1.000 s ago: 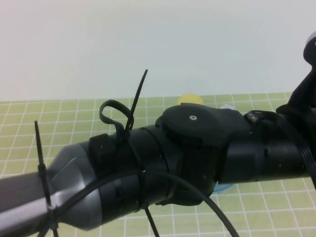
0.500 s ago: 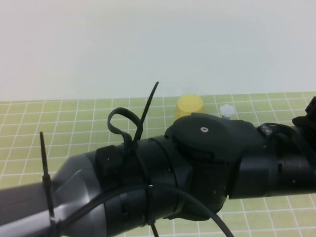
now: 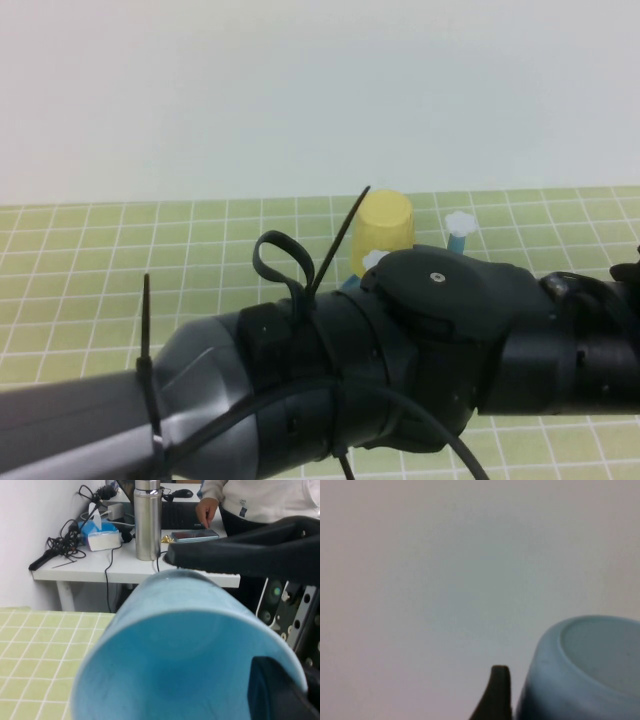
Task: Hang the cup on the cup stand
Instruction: Adjust the cup with two arms
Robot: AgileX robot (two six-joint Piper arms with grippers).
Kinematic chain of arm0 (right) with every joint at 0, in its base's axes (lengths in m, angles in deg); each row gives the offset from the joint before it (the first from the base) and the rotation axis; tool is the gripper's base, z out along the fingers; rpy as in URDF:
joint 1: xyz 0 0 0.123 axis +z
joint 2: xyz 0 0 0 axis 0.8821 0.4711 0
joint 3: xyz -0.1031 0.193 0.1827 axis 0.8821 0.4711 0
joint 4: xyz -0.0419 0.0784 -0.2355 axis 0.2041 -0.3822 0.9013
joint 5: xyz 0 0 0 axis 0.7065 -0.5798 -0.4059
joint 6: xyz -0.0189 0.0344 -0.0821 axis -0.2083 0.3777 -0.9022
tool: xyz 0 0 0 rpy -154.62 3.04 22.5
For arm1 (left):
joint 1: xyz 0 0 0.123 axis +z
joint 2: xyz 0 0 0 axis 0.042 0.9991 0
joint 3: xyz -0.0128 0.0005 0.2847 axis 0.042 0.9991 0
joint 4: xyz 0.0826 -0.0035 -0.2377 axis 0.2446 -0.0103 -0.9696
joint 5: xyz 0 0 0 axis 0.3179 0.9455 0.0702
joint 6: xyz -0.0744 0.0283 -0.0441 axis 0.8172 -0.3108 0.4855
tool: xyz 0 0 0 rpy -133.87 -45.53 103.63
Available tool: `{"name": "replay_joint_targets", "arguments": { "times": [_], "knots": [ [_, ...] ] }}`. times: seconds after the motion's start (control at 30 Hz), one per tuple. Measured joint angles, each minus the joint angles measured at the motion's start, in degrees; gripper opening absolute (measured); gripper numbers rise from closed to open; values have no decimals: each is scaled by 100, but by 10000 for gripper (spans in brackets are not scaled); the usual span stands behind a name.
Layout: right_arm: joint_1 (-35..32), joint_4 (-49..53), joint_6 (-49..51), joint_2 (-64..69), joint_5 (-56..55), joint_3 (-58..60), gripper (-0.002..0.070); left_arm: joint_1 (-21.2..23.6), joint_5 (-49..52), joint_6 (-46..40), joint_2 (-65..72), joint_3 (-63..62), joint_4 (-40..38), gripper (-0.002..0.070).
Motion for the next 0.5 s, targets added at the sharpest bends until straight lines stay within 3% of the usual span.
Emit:
{"name": "replay_joint_targets", "arguments": {
  "times": [0.37,0.5],
  "knots": [
    [0,-36,-432,0,0,0,614,11,0,-125,0,0,69,4],
    [0,-47,-537,0,-12,0,612,11,0,-125,-24,0,115,82]
  ]
}}
